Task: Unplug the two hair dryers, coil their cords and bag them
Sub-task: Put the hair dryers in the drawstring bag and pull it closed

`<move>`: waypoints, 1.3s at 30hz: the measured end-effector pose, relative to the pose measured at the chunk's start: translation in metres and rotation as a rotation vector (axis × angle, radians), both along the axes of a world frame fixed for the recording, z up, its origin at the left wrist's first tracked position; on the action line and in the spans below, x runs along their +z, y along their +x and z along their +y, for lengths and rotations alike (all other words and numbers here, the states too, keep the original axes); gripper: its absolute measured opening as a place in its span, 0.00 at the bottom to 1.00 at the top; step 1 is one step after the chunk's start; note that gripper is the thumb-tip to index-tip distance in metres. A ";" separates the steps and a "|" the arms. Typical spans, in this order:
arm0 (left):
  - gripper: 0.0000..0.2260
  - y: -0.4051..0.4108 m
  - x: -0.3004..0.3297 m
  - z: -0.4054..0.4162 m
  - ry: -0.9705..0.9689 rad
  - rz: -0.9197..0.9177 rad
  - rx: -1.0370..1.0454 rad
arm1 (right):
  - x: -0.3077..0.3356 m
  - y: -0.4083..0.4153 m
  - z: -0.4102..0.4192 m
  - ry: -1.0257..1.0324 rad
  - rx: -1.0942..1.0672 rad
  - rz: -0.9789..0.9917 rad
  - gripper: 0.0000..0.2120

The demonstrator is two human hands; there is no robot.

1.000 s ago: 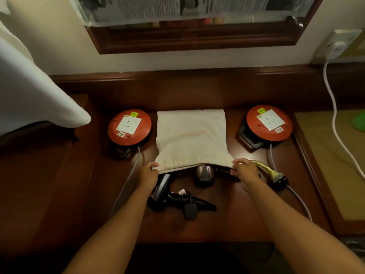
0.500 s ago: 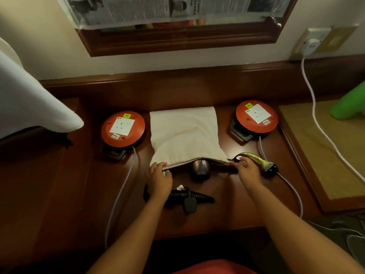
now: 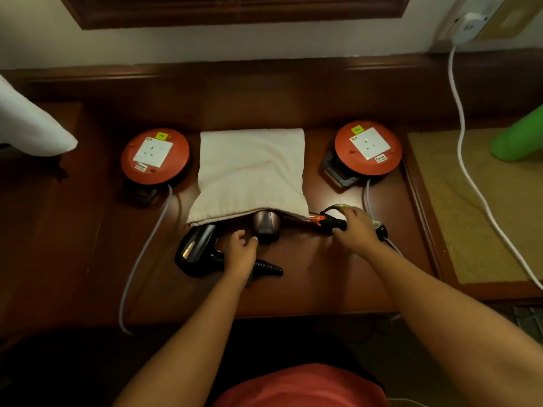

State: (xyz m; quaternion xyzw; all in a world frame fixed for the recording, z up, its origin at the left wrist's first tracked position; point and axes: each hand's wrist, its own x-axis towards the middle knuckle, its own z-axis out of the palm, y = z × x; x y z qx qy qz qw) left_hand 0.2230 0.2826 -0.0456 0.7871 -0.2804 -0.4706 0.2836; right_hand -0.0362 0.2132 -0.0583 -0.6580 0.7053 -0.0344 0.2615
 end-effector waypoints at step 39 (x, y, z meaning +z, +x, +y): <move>0.43 -0.042 -0.044 -0.030 -0.033 0.148 0.112 | -0.013 0.007 -0.045 0.307 -0.205 -0.543 0.29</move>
